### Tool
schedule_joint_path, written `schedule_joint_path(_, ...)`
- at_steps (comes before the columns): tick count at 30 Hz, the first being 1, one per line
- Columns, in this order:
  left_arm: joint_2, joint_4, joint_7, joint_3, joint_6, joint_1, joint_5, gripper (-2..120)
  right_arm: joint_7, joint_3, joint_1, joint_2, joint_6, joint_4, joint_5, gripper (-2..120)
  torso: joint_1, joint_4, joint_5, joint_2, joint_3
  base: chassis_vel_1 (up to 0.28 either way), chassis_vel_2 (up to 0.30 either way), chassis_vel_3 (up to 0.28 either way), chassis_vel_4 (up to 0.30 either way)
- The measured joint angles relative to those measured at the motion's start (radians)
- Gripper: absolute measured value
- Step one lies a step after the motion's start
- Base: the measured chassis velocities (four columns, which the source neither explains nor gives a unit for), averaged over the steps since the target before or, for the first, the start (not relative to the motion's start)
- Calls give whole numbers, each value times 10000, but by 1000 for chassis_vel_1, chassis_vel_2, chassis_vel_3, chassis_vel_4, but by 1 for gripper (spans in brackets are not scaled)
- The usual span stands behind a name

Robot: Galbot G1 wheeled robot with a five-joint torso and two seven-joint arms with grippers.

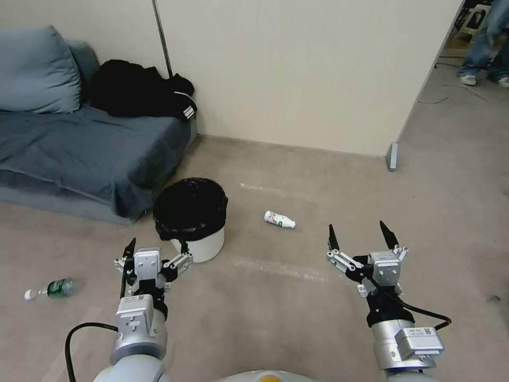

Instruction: Pick up the trash bin, then pick up the garbage from the floor and place it into the trash bin.

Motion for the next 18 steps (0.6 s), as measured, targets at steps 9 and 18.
schedule_joint_path(9,-11,17,-2,-12,-7,-6,-2,100,-18,11,3,0,49,-58,-53,100,0,-3,-2,0,0,-180,195,173,-186)
schedule_joint_path(18,-28,17,-10,-21,-17,-10,-2,100,-145,33,10,-1,204,-83,-64,100,1,-1,-3,0,2,-173,165,168,-157)
